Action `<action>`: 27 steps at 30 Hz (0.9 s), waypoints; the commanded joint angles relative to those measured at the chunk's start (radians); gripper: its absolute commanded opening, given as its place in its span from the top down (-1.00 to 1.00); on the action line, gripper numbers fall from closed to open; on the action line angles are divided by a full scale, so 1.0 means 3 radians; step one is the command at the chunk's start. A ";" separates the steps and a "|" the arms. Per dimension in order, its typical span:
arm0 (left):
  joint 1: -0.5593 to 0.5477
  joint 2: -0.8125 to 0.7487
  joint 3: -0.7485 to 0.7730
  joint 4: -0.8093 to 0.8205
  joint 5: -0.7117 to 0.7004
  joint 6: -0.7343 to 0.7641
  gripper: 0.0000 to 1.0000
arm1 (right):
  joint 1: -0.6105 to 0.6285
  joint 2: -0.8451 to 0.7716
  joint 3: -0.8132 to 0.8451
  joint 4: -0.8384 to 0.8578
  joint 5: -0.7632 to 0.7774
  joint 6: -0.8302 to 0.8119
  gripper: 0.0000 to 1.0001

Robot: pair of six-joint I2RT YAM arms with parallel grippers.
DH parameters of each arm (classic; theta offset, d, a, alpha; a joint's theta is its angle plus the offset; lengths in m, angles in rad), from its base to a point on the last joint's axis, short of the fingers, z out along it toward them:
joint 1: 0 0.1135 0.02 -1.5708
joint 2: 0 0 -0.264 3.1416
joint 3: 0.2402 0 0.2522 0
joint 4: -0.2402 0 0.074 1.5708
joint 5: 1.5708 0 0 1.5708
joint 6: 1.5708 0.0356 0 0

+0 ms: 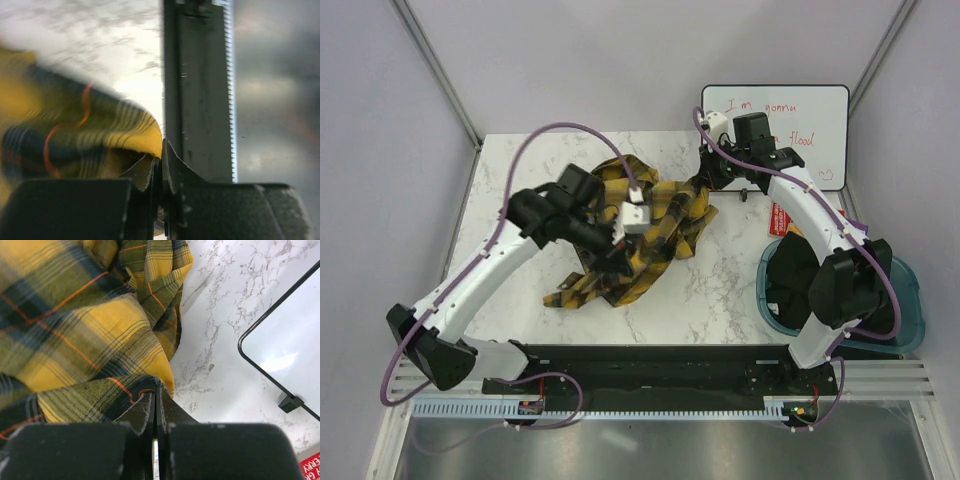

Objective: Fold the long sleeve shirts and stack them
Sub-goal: Flatten the shirt out

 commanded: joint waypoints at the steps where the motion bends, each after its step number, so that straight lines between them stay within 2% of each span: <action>1: -0.1017 0.0112 0.0004 0.0098 0.0119 -0.0147 0.71 | -0.0049 -0.0101 0.0037 0.0170 -0.0294 0.0096 1.00; 2: -0.1152 0.0142 0.0015 0.0119 0.0073 -0.0183 0.49 | -0.0054 -0.0177 -0.0019 0.0181 -0.0360 0.0076 1.00; 3: -0.1209 0.0188 0.0060 0.0149 0.0052 -0.0224 0.41 | -0.0054 -0.0218 -0.0086 0.0186 -0.0381 0.0050 1.00; 5: -0.1022 0.0255 0.0097 0.0170 -0.0005 -0.0422 0.28 | -0.0059 -0.0376 -0.0300 0.0196 -0.0386 -0.0021 1.00; 6: -0.0808 0.0260 0.0061 0.0190 0.0284 -0.0444 0.20 | -0.0059 -0.0428 -0.0443 0.0201 -0.0376 -0.0052 1.00; 7: -0.0209 0.0245 -0.0020 0.0271 0.0439 -0.0525 0.11 | -0.0059 -0.0540 -0.0510 0.0211 -0.0356 -0.0088 1.00; 8: 0.0131 0.0230 -0.0239 0.0368 0.0577 -0.0667 0.09 | -0.0059 -0.0591 -0.0572 0.0216 -0.0350 -0.0108 1.00; 9: 0.0454 0.0214 -0.0367 0.0567 0.0583 -0.0730 -0.05 | -0.0059 -0.0637 -0.0658 0.0222 -0.0350 -0.0119 1.00; 10: 0.0958 0.0174 -0.0500 0.0680 0.0472 -0.0766 -0.07 | -0.0059 -0.0714 -0.0700 0.0237 -0.0350 -0.0119 1.00; 11: 0.1135 0.0153 -0.0750 0.0732 0.0375 -0.0604 -0.08 | -0.0064 -0.0735 -0.0725 0.0252 -0.0360 -0.0114 1.00; 13: 0.1396 0.0082 -0.1027 0.1053 -0.0273 -0.0470 -0.10 | -0.0064 -0.0776 -0.0756 0.0263 -0.0345 -0.0103 1.00; 15: 0.1510 0.0091 -0.1350 0.1146 -0.0514 -0.0123 -0.12 | -0.0064 -0.0786 -0.0766 0.0263 -0.0350 -0.0093 1.00; 16: 0.1531 0.0198 -0.1421 0.1233 -0.0637 -0.0066 -0.24 | -0.0064 -0.0796 -0.0771 0.0263 -0.0345 -0.0088 1.00; 17: 0.1526 0.0280 -0.1508 0.1274 -0.0760 -0.0030 -0.25 | -0.0064 -0.0811 -0.0777 0.0273 -0.0340 -0.0083 1.00; 18: 0.1531 0.0392 -0.1514 0.1295 -0.0918 -0.0060 -0.25 | -0.0064 -0.0812 -0.0777 0.0283 -0.0330 -0.0042 1.00; 22: 0.1546 0.0710 -0.1514 0.1442 -0.0966 -0.0193 -0.32 | -0.0074 -0.0898 -0.0777 0.0303 -0.0330 0.0029 1.00; 24: 0.1521 0.0797 -0.1560 0.1698 -0.1062 -0.0254 -0.32 | -0.0080 -0.0929 -0.0767 0.0314 -0.0325 0.0050 1.00; 27: 0.1393 0.1026 -0.1484 0.1852 -0.1180 -0.0295 -0.32 | -0.0085 -0.0970 -0.0726 0.0324 -0.0315 0.0086 1.00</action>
